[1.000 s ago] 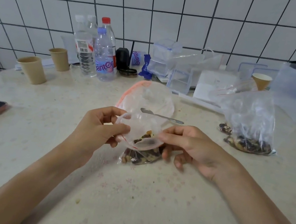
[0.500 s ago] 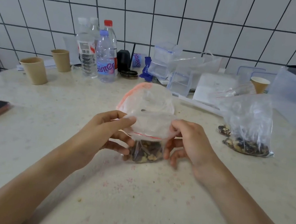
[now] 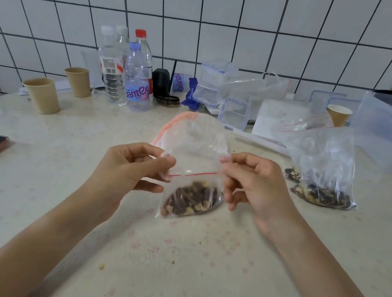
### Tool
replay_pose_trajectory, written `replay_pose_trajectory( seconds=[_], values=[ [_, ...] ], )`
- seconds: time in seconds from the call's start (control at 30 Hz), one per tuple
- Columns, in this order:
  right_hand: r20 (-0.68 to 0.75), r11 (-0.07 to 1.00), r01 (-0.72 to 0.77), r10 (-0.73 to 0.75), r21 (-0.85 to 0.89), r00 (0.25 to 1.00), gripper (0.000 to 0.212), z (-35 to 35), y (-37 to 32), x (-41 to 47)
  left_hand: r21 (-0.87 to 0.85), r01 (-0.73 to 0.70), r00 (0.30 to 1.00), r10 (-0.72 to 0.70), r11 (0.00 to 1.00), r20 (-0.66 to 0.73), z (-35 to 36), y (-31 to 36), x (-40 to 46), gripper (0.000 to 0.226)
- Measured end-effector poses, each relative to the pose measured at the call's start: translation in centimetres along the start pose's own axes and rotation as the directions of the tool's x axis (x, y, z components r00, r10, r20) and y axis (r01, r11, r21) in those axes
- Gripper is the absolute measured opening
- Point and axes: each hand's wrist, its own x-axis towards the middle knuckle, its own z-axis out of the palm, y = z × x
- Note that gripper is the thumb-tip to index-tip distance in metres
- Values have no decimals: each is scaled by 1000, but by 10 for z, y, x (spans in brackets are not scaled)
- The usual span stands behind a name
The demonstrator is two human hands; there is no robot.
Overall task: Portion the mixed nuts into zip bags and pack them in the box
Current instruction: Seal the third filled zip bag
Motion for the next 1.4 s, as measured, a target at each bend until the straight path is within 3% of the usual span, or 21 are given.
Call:
replay_pose_trajectory(
  seconds=[0.07, 0.13, 0.2, 0.27, 0.37, 0.43, 0.57, 0.67, 0.73, 0.87, 0.93, 1.03, 1.1, 1.17, 1.23, 1.3, 1.4],
  values=[
    [-82, 954, 185, -209, -236, 974, 10, 5, 7, -2, 137, -94, 988, 109, 986, -110, 3, -3, 0, 11],
    [-75, 834, 330, -401, -443, 913, 16, 11, 11, -4, 313, -155, 955, 223, 937, -196, 7, -7, 0, 13],
    [-37, 780, 382, -458, -495, 888, 14, 12, 11, -6, 479, -191, 928, 317, 857, -197, 9, -9, -2, 15],
    [-14, 867, 298, -330, -400, 944, 13, 10, 8, -6, 475, -164, 951, 266, 865, -156, 9, -8, -4, 22],
    [64, 985, 79, -70, -155, 996, 20, 5, -1, -5, 208, -9, 999, 16, 978, -30, 8, -3, -5, 58],
    [109, 997, 25, -17, -71, 994, 27, 2, -7, -4, 93, 89, 995, -93, 992, 46, 7, -1, -3, 64],
    [176, 999, -25, 30, -29, 984, 28, -4, -10, -2, -108, 132, 967, -104, 985, 234, 0, 3, -2, 39],
    [235, 972, -164, 121, 170, 964, 31, -5, -10, -1, -179, 138, 924, -61, 974, 378, -4, 4, -3, 41],
    [259, 939, -218, 149, 265, 954, 22, -4, -10, -1, -205, 135, 921, -47, 969, 386, -3, 5, -4, 42],
    [165, 961, -128, 88, 246, 982, 9, 3, -6, -3, -222, 95, 978, -49, 970, 203, 4, 7, -7, 33],
    [3, 993, 104, -105, 56, 995, 21, 7, -2, -5, -163, 41, 997, -29, 986, 76, 6, 8, -9, 27],
    [-77, 831, 417, -474, -368, 877, 20, 14, 0, -11, 4, -106, 986, 106, 994, -129, 7, 7, -9, 14],
    [-69, 801, 415, -488, -430, 870, 14, 14, 1, -11, 234, -192, 936, 249, 953, -247, 7, 3, -8, 20],
    [-59, 874, 315, -360, -371, 931, 8, 14, 0, -9, 405, -196, 914, 315, 893, -253, 8, 3, -10, 18],
    [-27, 955, 181, -192, -233, 981, 17, 14, 0, -8, 245, -77, 980, 119, 967, -162, 11, 9, -12, 21],
    [42, 997, 56, -54, -53, 998, 28, 13, -5, -8, -76, 164, 986, -161, 983, 41, 13, 15, -13, 51],
    [196, 988, -33, 3, 148, 981, 37, 10, -11, -8, -282, 265, 952, -204, 922, 227, 7, 18, -10, 47]
  ],
)
